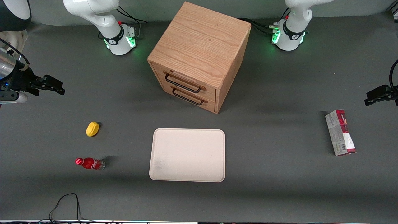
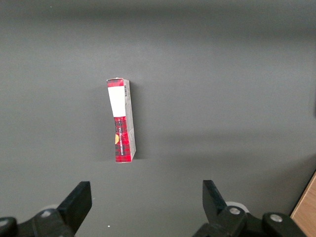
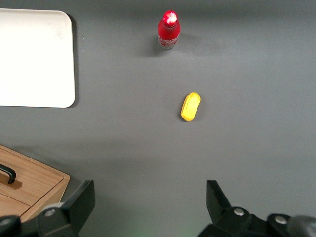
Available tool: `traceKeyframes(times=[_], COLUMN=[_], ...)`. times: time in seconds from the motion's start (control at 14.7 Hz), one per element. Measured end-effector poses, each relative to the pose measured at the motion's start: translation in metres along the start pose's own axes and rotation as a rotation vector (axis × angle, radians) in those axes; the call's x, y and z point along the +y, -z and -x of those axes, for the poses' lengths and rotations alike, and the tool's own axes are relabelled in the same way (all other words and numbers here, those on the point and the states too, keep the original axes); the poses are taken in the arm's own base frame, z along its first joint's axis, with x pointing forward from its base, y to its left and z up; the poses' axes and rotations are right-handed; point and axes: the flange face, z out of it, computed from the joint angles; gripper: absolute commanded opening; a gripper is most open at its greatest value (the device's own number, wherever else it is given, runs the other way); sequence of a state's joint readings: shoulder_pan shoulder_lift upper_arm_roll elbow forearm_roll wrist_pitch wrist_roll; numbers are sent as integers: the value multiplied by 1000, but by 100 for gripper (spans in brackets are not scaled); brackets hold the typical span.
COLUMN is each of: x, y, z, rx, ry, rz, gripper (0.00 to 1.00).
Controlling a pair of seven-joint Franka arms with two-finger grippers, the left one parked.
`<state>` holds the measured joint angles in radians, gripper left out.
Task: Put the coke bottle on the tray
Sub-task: 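Move the right gripper toward the red Coca-Cola bottle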
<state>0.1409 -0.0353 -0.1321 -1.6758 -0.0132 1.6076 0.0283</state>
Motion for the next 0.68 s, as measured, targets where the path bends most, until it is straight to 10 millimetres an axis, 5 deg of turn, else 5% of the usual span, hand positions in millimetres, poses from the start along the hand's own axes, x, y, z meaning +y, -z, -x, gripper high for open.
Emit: traceKeyframes(times=[0.68], x=[8], y=[-7], z=[-12], rx=[16], ry=[-20], rz=[2], gripper=[100])
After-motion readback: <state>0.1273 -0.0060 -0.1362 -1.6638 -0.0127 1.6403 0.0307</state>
